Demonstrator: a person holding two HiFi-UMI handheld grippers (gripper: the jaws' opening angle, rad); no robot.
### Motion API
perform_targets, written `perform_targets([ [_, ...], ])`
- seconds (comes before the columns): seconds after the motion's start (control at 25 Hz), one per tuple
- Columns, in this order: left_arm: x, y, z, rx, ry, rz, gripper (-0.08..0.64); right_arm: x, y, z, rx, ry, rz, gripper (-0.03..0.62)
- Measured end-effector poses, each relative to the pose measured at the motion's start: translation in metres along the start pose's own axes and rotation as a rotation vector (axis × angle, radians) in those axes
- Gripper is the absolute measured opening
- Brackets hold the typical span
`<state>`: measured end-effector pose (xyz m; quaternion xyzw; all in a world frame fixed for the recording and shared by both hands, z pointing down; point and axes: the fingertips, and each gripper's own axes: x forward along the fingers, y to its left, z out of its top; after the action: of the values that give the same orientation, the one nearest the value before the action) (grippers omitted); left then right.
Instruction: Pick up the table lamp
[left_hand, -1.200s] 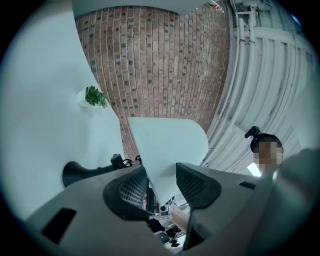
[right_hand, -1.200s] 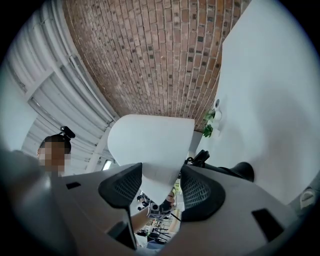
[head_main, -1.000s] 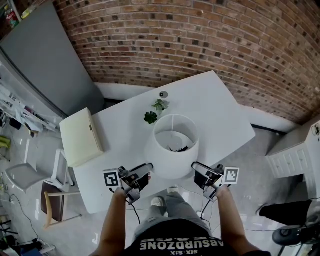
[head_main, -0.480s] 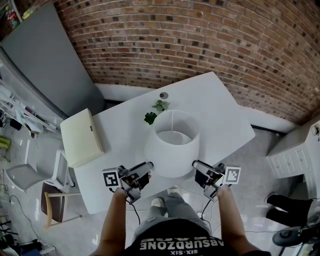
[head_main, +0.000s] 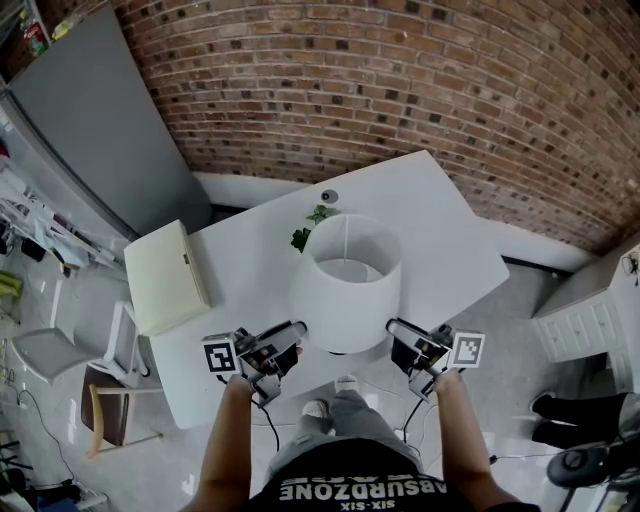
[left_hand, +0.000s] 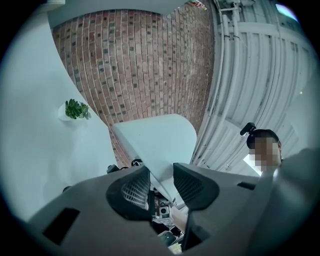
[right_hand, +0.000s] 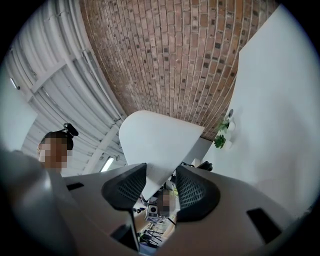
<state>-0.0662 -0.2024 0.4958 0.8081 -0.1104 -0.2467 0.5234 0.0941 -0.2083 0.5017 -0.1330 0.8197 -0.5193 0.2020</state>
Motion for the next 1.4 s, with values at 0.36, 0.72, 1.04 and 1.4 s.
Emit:
perform_targets([
  [0.36, 0.005, -0.02, 0.008, 0.045, -0.014, -0.031, 0.146, 0.005, 0.02, 0.009, -0.041, 0.002, 0.031, 0.173],
  [0.72, 0.009, -0.038, 0.014, 0.094, -0.016, -0.057, 0.146, 0.011, 0.039, 0.016, -0.081, 0.009, 0.045, 0.172],
  [1.04, 0.014, -0.062, 0.025, 0.175, -0.031, -0.083, 0.146, 0.016, 0.055, 0.02, -0.12, 0.021, 0.073, 0.169],
  [1.4, 0.014, -0.074, 0.028, 0.204, -0.025, -0.094, 0.146, 0.021, 0.074, 0.025, -0.156, 0.03, 0.095, 0.168],
])
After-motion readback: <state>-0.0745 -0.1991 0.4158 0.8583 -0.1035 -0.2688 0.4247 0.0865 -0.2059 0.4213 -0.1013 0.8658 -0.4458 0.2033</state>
